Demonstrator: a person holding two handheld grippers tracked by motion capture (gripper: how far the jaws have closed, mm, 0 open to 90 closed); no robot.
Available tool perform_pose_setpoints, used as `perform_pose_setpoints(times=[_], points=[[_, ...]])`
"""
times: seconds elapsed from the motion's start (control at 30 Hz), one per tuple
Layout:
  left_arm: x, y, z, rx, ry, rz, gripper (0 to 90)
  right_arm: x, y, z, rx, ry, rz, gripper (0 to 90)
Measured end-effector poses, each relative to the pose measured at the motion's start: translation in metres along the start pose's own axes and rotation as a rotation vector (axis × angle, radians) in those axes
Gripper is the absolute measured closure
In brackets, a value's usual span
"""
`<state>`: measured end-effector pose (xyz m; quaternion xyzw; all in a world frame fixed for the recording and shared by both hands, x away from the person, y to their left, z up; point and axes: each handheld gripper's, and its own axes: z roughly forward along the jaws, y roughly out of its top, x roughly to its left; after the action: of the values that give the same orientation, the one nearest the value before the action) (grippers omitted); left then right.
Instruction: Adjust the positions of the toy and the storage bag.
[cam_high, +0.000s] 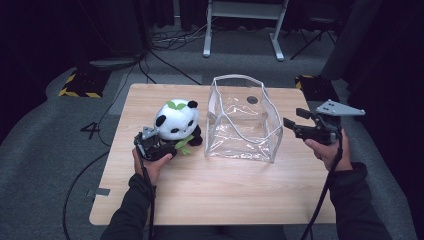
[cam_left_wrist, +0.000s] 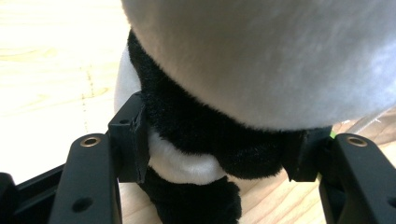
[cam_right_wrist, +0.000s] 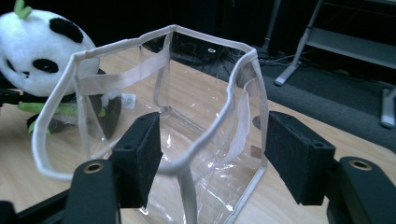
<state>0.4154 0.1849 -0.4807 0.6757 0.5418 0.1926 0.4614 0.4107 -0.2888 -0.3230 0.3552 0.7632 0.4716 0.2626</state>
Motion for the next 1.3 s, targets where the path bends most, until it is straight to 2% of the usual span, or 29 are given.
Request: perform_pose_setpoints(times=[0.1,0.17,0.27,0.3,0.37,0.43,0.5,0.57,0.63,0.73,0.8,0.9,0.93,0.97,1.0,1.03,1.07,1.1,1.13,1.2,1.27,1.3], points=[[-0.006,0.001,0.002,0.001,0.006,-0.009,34.6,0.008,0.01,0.014,0.057,-0.028,-0.023,37.2],[-0.01,0.001,0.002,0.008,0.007,0.008,32.1,0.011,0.013,0.027,0.102,-0.055,-0.029,39.9],[-0.014,-0.001,-0.002,0.024,-0.019,0.013,27.3,0.012,0.013,0.044,0.167,-0.076,-0.025,46.4],[-0.015,-0.001,-0.003,0.023,-0.023,0.011,25.3,0.011,0.012,0.05,0.195,-0.094,-0.016,48.7],[-0.017,-0.002,-0.007,0.028,-0.028,0.01,22.4,0.01,0.01,0.058,0.227,-0.087,0.013,53.7],[-0.018,-0.002,-0.014,0.024,-0.042,0.013,19.1,0.009,0.006,0.065,0.263,-0.09,0.022,58.4],[-0.017,-0.002,-0.021,0.012,-0.05,0.025,18.3,0.007,0.005,0.067,0.275,-0.085,0.044,65.3],[-0.016,-0.002,-0.032,0.001,-0.088,0.048,16.0,0.009,0.005,0.067,0.286,-0.096,0.027,74.9],[-0.015,-0.003,-0.04,0.0,-0.078,0.087,16.0,0.01,0.005,0.066,0.296,-0.104,0.011,80.9],[-0.005,-0.004,-0.045,0.001,-0.074,0.114,16.4,0.011,0.005,0.063,0.307,-0.107,-0.013,84.6],[0.004,-0.005,-0.046,0.006,-0.083,0.1,16.5,0.012,0.005,0.061,0.31,-0.106,-0.022,85.6],[0.016,-0.004,-0.046,0.015,-0.132,0.104,16.5,0.013,0.003,0.055,0.311,-0.098,-0.036,85.9],[0.02,-0.003,-0.045,0.029,-0.155,0.13,16.8,0.013,0.001,0.054,0.309,-0.097,-0.038,85.9],[0.021,-0.003,-0.043,0.04,-0.158,0.147,17.2,0.012,0.0,0.052,0.306,-0.092,-0.041,85.9],[0.024,-0.002,-0.04,0.059,-0.186,0.173,17.8,0.012,0.0,0.051,0.306,-0.088,-0.041,85.9],[0.027,-0.003,-0.038,0.074,-0.242,0.204,22.2,0.011,-0.001,0.05,0.305,-0.083,-0.044,85.8],[0.03,-0.003,-0.036,0.074,-0.265,0.221,25.9,0.01,-0.001,0.048,0.305,-0.08,-0.039,85.8],[0.033,-0.003,-0.035,0.074,-0.278,0.224,25.3,0.009,-0.002,0.048,0.304,-0.075,-0.039,85.7],[0.036,-0.004,-0.033,0.091,-0.291,0.252,26.1,0.008,-0.002,0.046,0.301,-0.064,-0.038,85.6],[0.037,-0.005,-0.028,0.125,-0.266,0.297,23.6,0.008,-0.003,0.045,0.298,-0.054,-0.043,85.1],[0.037,-0.008,-0.017,0.194,-0.217,0.329,19.9,0.009,-0.003,0.045,0.296,-0.037,-0.053,84.6],[0.038,-0.009,-0.013,0.212,-0.201,0.336,18.3,0.01,-0.003,0.045,0.298,-0.039,-0.055,84.4]])
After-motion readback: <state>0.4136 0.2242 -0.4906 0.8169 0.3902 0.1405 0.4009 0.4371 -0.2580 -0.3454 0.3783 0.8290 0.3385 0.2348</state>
